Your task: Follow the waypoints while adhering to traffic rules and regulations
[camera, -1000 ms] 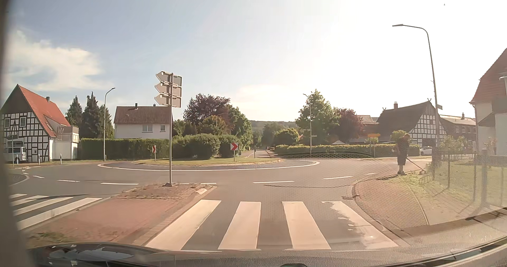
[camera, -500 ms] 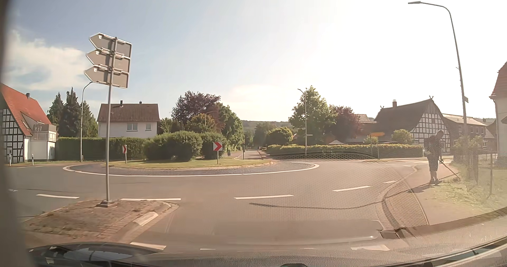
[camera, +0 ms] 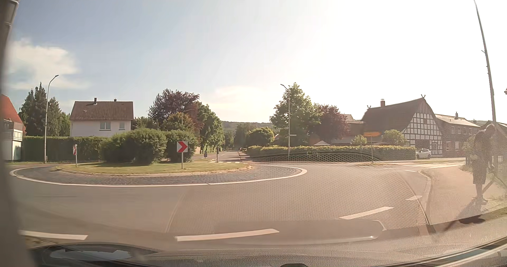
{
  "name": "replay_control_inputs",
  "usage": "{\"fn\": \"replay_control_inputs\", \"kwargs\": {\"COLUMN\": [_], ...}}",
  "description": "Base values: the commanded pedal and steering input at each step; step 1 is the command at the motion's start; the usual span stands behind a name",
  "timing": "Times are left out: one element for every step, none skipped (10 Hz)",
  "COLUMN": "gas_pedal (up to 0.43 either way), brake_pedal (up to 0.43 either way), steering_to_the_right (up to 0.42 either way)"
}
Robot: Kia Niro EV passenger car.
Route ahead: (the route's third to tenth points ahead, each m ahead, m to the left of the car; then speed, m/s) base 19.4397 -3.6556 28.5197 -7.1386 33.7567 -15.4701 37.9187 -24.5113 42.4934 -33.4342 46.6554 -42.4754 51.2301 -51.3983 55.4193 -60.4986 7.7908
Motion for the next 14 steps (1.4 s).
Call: {"fn": "replay_control_inputs", "kwargs": {"gas_pedal": [0.169, 0.177, 0.177, 0.177, 0.177, 0.177, 0.177, 0.177, 0.189, 0.189, 0.189, 0.189, 0.189, 0.189], "brake_pedal": [0.0, 0.0, 0.0, 0.0, 0.0, 0.0, 0.0, 0.0, 0.0, 0.0, 0.0, 0.0, 0.0, 0.0], "steering_to_the_right": [0.133, 0.14, 0.142, 0.142, 0.142, 0.141, 0.141, 0.141, 0.14, 0.14, 0.139, 0.139, 0.139, 0.139]}}
